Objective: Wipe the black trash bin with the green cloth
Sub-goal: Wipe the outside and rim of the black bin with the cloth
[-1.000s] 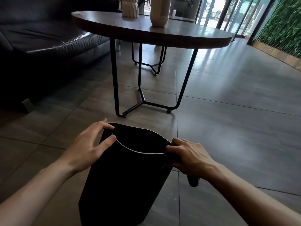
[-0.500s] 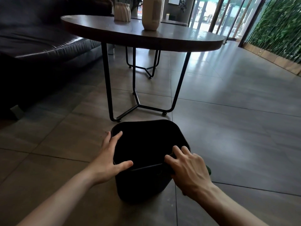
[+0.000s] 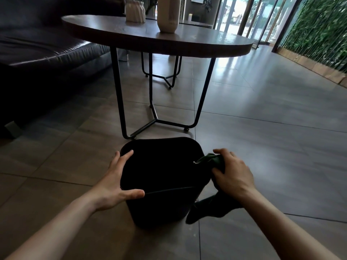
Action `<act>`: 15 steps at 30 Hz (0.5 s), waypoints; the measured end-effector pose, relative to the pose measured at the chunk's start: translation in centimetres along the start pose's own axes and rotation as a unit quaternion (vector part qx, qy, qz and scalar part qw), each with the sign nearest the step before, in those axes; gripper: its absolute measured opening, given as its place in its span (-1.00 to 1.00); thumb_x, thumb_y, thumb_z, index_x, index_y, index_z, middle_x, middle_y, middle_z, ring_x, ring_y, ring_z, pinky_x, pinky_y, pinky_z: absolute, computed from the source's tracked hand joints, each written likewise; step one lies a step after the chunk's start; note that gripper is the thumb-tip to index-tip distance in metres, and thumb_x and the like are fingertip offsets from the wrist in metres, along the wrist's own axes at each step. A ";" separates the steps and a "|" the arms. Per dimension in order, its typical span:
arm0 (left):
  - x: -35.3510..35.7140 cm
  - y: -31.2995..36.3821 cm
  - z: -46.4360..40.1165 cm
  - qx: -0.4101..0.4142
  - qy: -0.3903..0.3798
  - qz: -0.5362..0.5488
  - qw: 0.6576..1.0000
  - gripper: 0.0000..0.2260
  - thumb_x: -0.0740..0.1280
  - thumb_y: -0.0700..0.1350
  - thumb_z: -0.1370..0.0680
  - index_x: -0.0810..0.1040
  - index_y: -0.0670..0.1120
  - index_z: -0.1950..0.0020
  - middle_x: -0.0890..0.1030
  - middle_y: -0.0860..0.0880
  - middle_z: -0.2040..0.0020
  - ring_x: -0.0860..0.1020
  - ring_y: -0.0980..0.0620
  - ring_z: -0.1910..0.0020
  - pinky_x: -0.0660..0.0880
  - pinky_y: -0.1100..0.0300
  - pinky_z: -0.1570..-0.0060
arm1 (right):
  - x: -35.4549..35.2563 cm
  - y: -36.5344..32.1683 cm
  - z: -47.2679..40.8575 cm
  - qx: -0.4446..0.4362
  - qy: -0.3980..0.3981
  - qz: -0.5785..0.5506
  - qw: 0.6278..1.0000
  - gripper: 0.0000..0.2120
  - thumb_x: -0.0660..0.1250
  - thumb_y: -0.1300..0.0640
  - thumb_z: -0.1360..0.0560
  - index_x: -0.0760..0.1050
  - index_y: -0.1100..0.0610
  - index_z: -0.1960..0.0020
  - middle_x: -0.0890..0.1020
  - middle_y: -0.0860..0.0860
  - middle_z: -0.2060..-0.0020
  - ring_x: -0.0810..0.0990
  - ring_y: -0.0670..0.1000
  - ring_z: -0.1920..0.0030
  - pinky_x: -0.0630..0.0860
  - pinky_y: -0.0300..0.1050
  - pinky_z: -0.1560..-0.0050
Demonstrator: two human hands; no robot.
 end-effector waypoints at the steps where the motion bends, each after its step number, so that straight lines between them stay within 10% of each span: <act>1: 0.0 0.0 -0.1 -0.002 -0.001 0.003 1.000 0.09 0.65 0.13 -0.26 -0.02 0.32 -0.57 -0.25 0.01 -0.64 -0.23 0.06 -0.60 -0.02 0.02 -0.54 | 0.3 0.1 -0.6 0.022 -0.021 -0.020 0.999 -0.49 0.40 0.03 -0.52 0.40 -0.08 -0.45 0.60 0.03 -0.24 0.59 0.17 -0.20 0.52 0.00 -0.08; 15: -0.7 3.1 0.8 0.065 0.038 -0.136 0.988 -0.02 0.54 0.33 -0.25 0.11 0.29 -0.56 -0.07 0.06 -0.66 -0.14 0.07 -0.63 -0.01 0.05 -0.57 | -3.8 -3.5 -0.1 0.114 -0.048 -0.183 0.975 -0.83 0.41 -0.03 -0.53 0.60 -0.06 -0.11 0.70 0.05 0.00 0.67 0.15 -0.05 0.62 0.15 -0.15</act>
Point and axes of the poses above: each hand's wrist, its own z-axis away from the middle knuckle, its own x-axis out of the palm, y = z × x, the point moved 3 cm from there along -z, towards the middle knuckle
